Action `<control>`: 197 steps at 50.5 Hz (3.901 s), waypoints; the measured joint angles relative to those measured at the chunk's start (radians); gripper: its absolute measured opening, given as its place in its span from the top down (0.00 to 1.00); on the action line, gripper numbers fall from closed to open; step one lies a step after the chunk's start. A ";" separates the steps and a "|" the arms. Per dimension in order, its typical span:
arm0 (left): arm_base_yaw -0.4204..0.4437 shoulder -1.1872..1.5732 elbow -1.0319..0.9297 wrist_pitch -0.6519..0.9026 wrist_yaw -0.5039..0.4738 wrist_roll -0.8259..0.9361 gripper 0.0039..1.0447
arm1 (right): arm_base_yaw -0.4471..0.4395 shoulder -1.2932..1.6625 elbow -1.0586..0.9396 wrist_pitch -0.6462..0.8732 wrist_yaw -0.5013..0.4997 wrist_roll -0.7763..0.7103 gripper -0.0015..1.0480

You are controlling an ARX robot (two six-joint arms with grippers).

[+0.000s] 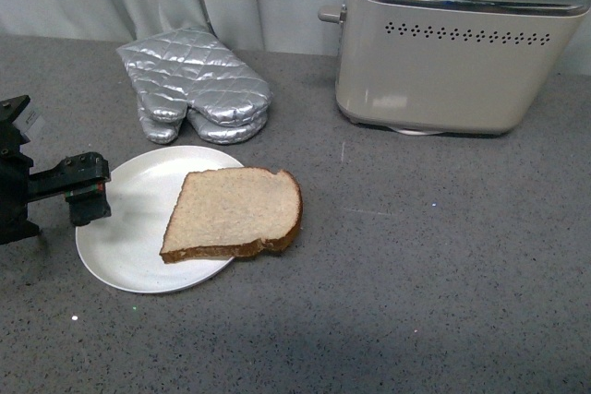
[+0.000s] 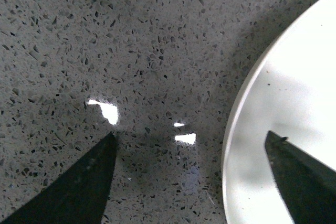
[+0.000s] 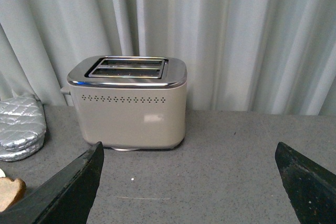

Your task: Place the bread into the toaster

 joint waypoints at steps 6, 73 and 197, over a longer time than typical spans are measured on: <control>-0.004 0.011 0.019 -0.020 -0.001 0.010 0.41 | 0.000 0.000 0.000 0.000 0.000 0.000 0.09; -0.563 0.204 0.422 -0.132 0.132 -0.466 0.97 | 0.000 0.000 0.000 0.000 0.000 0.000 0.09; -0.028 -1.635 -0.814 0.287 -0.051 0.216 0.97 | 0.000 0.000 0.000 0.000 0.000 0.000 0.09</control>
